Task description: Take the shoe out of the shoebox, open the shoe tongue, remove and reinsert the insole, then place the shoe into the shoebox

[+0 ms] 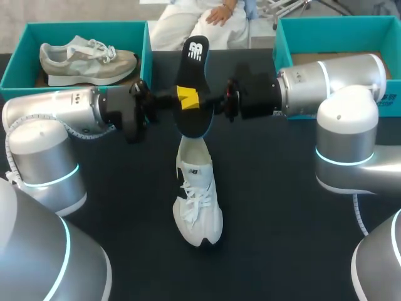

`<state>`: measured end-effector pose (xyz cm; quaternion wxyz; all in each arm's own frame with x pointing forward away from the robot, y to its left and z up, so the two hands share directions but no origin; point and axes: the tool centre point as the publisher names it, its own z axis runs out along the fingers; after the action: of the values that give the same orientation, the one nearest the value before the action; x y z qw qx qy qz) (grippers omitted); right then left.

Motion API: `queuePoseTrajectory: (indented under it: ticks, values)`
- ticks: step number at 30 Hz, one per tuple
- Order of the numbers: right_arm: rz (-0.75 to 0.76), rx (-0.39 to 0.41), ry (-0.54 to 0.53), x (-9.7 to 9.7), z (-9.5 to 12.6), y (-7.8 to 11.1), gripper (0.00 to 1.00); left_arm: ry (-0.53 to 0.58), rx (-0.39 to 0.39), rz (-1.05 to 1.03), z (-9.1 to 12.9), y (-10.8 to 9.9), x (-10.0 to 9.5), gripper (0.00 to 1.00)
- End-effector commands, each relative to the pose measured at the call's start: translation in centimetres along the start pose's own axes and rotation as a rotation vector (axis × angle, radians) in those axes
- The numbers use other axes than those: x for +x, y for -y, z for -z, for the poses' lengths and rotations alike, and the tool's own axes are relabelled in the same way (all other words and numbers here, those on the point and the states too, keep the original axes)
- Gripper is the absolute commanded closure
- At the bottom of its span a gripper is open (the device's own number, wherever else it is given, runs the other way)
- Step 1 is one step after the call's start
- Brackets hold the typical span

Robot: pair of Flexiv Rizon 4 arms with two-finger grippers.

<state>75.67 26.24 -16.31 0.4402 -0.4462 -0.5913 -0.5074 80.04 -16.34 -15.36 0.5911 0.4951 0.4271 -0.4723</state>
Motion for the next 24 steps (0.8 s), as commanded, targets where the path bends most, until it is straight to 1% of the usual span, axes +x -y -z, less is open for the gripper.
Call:
queuePoseTrajectory:
  ticks: [1,5,8,9,16,17,18,19,20,21,24]
  values:
    - [0.000,-0.003,0.000,0.0,-0.3,0.1,0.87,0.001,-0.006,-0.002,-0.1,0.1,0.1,1.00]
    - [0.000,-0.004,0.001,0.0,-0.3,0.2,0.85,-0.002,-0.004,-0.002,0.0,0.1,0.1,1.00]
    - [0.000,-0.004,0.002,0.0,-0.3,0.2,0.88,-0.009,0.000,-0.004,0.1,0.1,0.2,1.00]
    - [0.000,-0.003,0.003,0.0,-0.2,0.2,1.00,-0.010,0.000,-0.006,0.1,0.1,0.2,1.00]
    - [0.006,0.004,0.009,0.1,-0.2,0.1,1.00,-0.012,-0.004,0.002,0.2,0.2,0.2,1.00]
    - [0.006,0.004,0.011,0.1,-0.2,0.1,1.00,-0.011,-0.006,0.006,0.2,0.2,0.1,0.89]
    - [0.007,0.004,0.012,0.1,-0.2,0.1,1.00,-0.010,-0.006,0.011,0.3,0.1,0.0,0.73]
    - [0.008,0.004,0.021,0.1,-0.1,0.1,1.00,-0.018,-0.015,0.011,0.4,0.1,-0.1,0.15]
    - [0.010,0.003,0.028,0.2,0.0,0.1,1.00,-0.016,-0.017,0.017,0.5,0.0,-0.2,0.00]
    - [0.012,-0.004,0.040,0.2,0.1,0.1,1.00,-0.022,-0.030,0.023,0.8,-0.1,-0.3,0.00]
    - [0.029,-0.027,0.076,0.4,0.7,0.1,1.00,-0.052,-0.029,0.080,1.7,-0.4,-0.5,0.00]
